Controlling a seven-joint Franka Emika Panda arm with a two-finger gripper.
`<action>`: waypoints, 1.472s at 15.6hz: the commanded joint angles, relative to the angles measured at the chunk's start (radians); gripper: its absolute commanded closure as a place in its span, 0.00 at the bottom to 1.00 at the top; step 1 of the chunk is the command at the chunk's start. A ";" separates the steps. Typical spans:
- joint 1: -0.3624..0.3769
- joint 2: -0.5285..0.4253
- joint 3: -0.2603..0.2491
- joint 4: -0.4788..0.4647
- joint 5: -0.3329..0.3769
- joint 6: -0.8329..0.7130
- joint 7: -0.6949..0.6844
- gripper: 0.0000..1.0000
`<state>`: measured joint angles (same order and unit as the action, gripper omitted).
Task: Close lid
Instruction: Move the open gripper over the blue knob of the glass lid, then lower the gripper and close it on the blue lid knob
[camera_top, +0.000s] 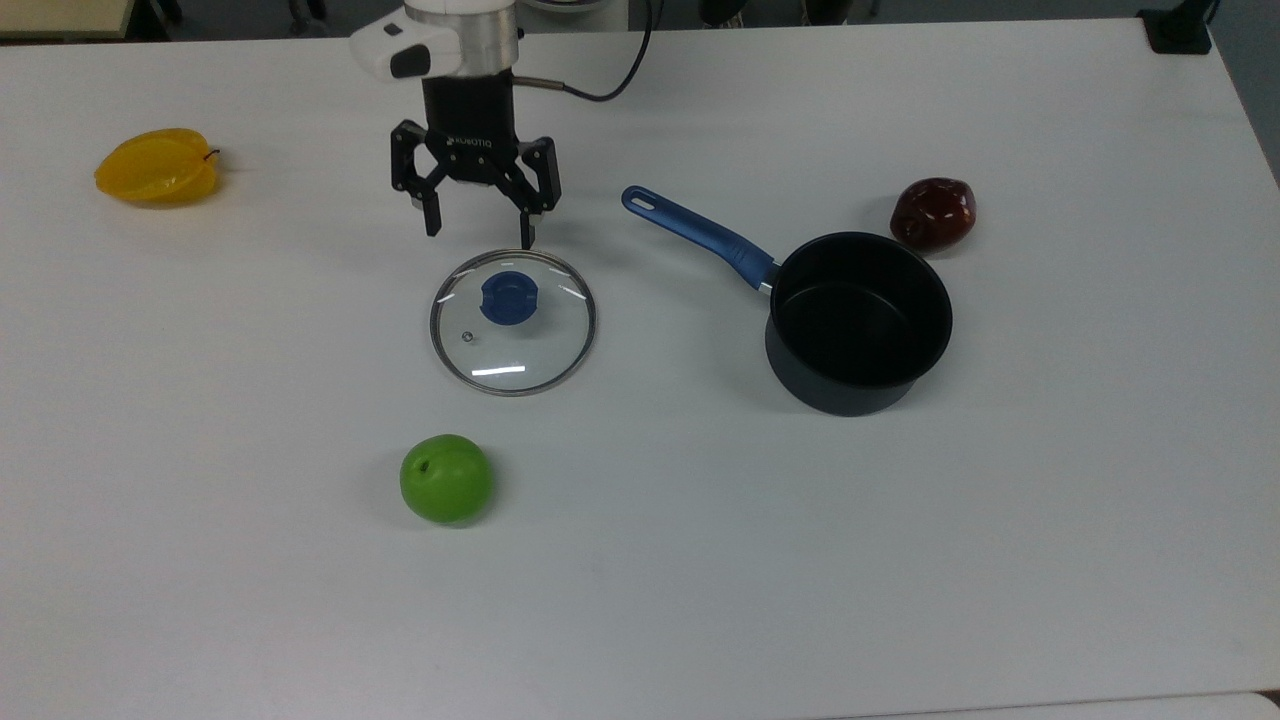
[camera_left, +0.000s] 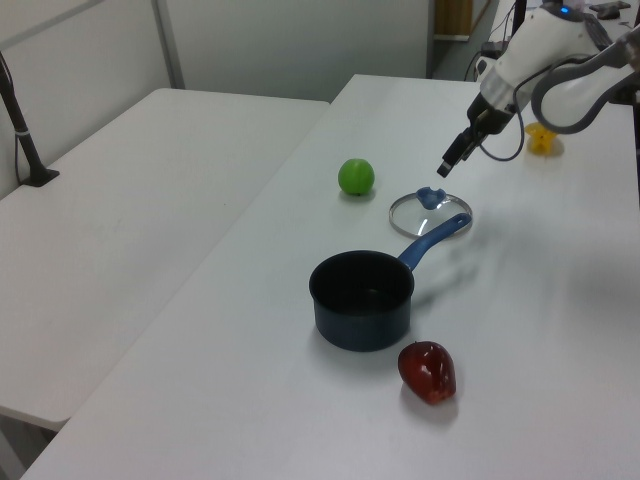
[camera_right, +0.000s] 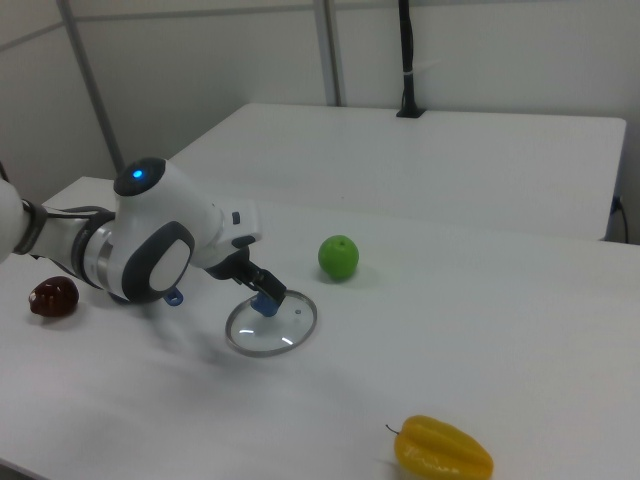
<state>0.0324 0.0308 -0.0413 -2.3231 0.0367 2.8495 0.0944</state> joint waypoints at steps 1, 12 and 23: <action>0.004 0.038 0.000 0.016 0.034 0.021 -0.085 0.00; 0.006 0.121 0.004 0.028 0.081 0.134 -0.176 0.00; 0.021 0.185 0.026 0.085 0.080 0.154 -0.177 0.10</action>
<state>0.0331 0.1896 -0.0148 -2.2630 0.0880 2.9755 -0.0512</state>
